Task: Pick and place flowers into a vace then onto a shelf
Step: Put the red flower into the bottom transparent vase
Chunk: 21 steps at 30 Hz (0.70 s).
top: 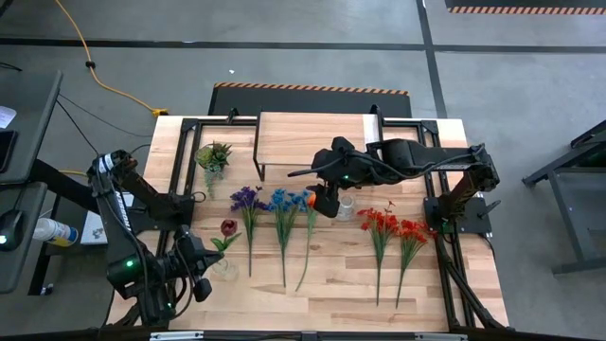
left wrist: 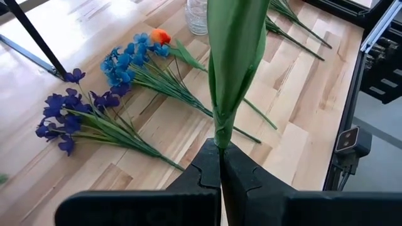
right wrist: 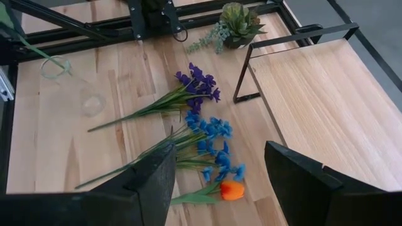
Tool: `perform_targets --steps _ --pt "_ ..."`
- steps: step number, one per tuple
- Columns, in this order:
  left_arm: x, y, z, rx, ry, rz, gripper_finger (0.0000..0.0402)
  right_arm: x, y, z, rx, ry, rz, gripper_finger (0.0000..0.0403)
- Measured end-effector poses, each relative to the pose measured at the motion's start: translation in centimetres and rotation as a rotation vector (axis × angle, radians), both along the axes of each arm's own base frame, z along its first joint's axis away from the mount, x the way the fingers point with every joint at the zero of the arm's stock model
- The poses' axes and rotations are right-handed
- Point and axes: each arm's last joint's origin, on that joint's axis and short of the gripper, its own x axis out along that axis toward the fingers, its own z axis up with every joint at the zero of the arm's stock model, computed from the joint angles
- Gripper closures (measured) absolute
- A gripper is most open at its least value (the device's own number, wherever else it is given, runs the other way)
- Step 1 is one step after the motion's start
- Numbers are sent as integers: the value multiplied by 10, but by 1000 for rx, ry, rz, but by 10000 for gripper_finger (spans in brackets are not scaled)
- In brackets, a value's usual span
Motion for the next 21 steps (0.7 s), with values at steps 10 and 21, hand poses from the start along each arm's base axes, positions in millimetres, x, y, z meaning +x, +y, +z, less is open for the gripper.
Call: perform_targets --steps 10,21 --pt "0 -1 -1 -38 20 8 360 0 0 0 0 0 0 171" --pt "0 -2 -1 -45 21 10 357 0 0 0 0 1 0 171"
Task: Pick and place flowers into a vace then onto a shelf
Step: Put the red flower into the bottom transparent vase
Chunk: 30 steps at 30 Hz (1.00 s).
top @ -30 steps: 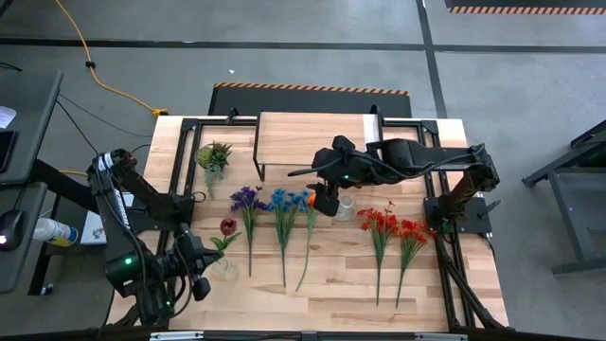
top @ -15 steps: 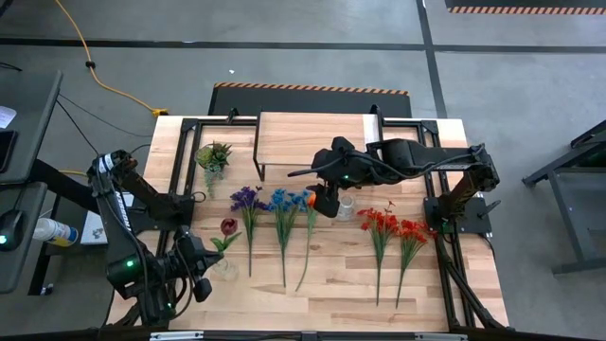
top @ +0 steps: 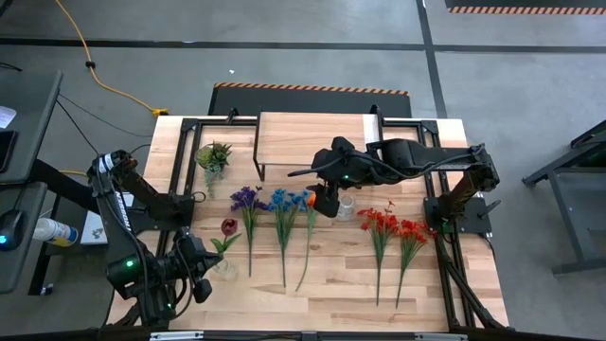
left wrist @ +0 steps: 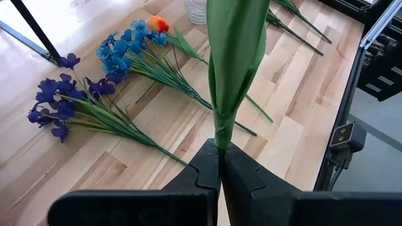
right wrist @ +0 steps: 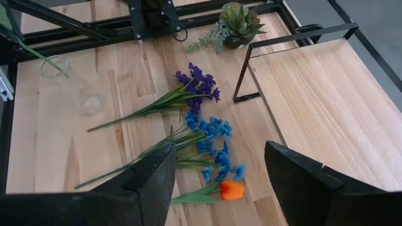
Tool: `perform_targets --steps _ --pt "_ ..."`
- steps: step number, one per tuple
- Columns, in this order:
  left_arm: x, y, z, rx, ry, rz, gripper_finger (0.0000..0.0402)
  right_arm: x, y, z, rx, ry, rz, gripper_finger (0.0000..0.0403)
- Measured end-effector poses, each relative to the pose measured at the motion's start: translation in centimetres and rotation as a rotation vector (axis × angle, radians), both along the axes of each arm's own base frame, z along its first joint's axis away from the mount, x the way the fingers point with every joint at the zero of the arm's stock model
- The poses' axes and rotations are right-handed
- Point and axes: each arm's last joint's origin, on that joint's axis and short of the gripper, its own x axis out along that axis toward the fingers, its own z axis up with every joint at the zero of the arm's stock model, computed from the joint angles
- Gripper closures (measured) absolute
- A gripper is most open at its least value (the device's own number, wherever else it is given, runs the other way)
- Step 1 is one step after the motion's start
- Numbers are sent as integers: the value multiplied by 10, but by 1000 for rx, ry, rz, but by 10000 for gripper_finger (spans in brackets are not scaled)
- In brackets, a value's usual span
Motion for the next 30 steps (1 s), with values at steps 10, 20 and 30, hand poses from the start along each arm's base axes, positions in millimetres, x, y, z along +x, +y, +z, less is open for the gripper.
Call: perform_targets --steps 10,20,30 --pt "0 0 0 -3 -1 3 356 0 0 0 0 0 0 171" --pt "0 0 0 -12 17 2 355 0 0 0 0 -1 0 171" --pt "0 0 -1 -10 20 2 355 0 0 0 0 -2 0 171"
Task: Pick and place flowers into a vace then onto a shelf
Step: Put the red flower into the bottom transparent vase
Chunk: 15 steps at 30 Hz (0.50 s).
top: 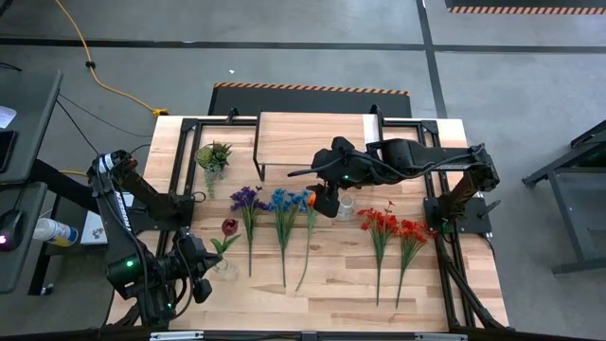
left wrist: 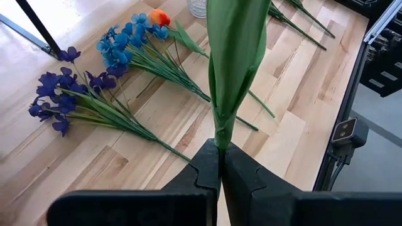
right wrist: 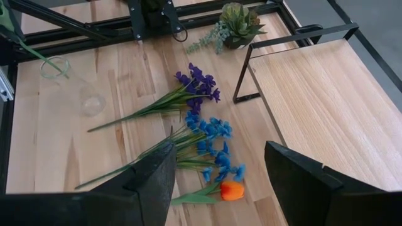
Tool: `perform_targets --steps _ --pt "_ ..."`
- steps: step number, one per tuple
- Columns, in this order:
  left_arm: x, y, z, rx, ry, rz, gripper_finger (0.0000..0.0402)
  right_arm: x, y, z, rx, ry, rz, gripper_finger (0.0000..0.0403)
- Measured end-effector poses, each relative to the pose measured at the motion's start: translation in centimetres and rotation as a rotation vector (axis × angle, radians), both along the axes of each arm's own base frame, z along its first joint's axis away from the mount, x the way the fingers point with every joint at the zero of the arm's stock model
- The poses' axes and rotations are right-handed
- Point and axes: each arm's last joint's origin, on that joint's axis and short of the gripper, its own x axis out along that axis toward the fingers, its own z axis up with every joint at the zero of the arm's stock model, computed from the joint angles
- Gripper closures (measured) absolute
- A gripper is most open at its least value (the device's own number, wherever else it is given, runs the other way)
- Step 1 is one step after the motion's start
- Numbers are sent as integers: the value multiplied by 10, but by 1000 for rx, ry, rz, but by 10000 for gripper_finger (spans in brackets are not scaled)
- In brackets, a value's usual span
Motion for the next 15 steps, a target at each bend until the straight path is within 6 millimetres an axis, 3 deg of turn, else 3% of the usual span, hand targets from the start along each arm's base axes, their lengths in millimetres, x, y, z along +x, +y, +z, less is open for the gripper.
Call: perform_targets --steps 15 --pt "0 0 0 11 3 -5 355 0 0 0 -2 0 2 171"
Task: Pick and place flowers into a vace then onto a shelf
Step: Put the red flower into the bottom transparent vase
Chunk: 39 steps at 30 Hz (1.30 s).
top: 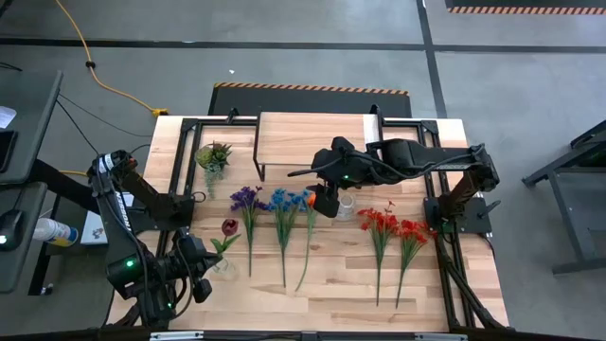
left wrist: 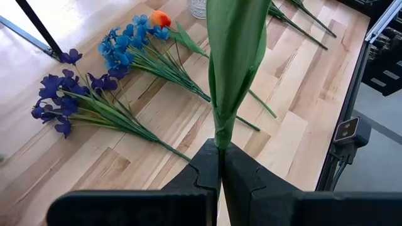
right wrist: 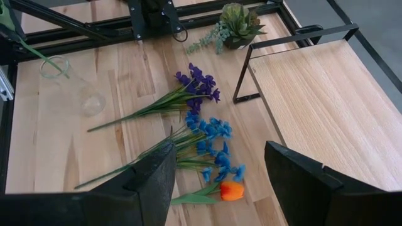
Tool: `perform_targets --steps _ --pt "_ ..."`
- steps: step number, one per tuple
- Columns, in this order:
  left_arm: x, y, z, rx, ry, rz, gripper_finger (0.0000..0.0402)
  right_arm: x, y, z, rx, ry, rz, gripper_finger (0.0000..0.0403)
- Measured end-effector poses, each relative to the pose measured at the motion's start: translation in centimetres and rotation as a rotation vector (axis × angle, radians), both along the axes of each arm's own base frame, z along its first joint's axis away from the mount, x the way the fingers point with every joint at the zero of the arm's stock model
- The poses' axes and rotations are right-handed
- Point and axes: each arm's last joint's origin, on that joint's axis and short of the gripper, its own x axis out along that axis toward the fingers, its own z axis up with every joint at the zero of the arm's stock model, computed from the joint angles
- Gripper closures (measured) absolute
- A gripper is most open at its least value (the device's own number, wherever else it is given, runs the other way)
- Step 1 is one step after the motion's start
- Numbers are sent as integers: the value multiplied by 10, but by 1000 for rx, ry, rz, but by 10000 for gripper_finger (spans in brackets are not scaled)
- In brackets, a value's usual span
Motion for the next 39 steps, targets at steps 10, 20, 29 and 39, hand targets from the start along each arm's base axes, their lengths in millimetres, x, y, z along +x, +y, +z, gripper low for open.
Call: perform_targets --steps 10,20,29,39 --pt "0 0 0 3 -4 0 355 0 0 0 0 0 0 171" --pt "0 0 0 5 -11 2 355 0 0 0 2 -1 -2 171" --pt "1 1 1 33 -39 -2 313 0 0 0 2 -1 -2 171" --pt "0 1 1 26 -29 -3 251 0 0 0 -4 0 1 171"
